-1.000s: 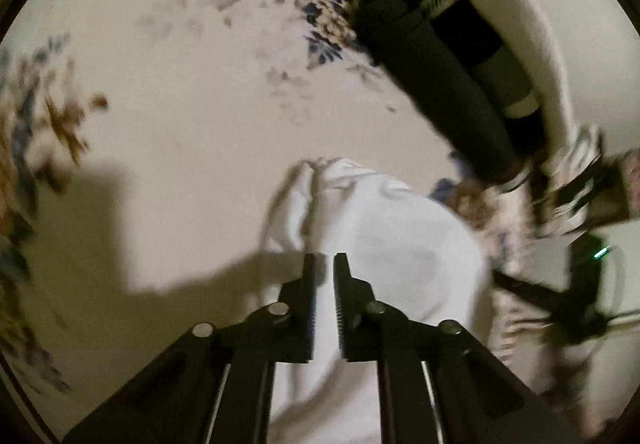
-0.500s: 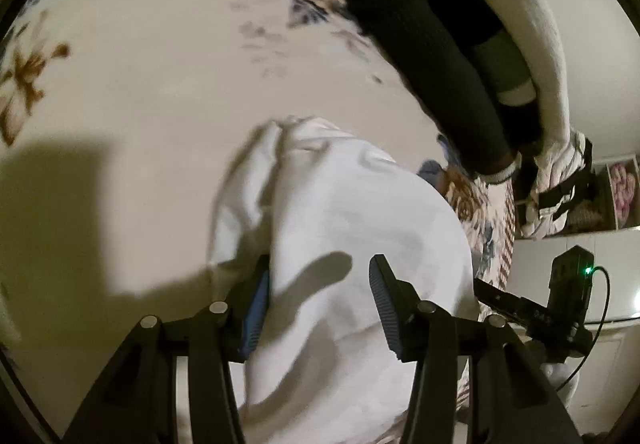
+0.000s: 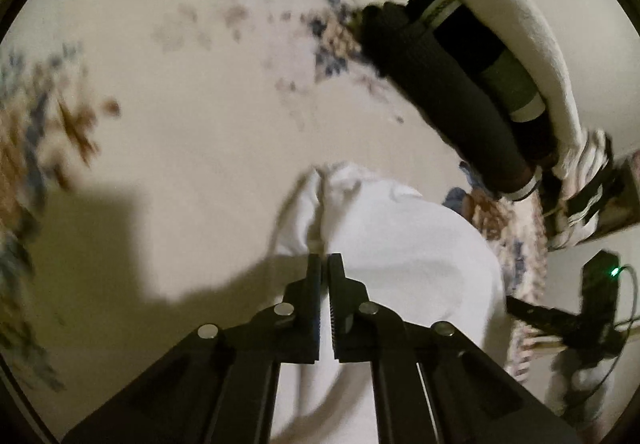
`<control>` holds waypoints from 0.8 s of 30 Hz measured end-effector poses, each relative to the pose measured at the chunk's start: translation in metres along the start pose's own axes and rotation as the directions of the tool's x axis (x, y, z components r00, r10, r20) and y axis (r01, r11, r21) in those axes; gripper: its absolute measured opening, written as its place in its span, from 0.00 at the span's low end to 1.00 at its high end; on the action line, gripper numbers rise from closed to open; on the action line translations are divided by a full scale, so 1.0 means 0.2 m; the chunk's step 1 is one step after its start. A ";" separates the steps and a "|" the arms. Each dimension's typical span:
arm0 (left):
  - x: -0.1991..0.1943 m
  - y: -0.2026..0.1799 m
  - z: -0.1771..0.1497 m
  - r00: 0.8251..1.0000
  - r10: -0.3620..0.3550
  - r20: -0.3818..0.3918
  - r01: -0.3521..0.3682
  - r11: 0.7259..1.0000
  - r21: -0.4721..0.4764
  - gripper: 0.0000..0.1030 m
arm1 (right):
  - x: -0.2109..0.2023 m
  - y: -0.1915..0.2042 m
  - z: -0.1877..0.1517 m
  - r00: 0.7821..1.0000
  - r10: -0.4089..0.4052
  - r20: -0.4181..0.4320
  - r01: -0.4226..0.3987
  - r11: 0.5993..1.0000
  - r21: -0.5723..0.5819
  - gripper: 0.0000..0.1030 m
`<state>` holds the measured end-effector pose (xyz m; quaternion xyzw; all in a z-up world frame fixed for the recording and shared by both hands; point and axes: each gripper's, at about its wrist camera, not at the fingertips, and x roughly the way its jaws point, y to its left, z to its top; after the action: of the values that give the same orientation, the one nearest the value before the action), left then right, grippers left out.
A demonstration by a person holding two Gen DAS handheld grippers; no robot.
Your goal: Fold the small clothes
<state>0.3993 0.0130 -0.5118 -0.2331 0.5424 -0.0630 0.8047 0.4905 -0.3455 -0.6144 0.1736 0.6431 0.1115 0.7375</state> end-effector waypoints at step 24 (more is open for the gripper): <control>-0.03 0.17 -0.59 0.997 0.046 -0.059 -0.062 0.948 -0.311 0.58 | 0.63 1.25 0.00 0.918 -0.212 -0.336 0.084 0.930 -0.359 0.25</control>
<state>0.2845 0.0098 -0.5574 -0.3410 0.5719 0.0397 0.7451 0.5236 -0.0678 -0.6286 -0.0291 0.7527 0.1937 0.6286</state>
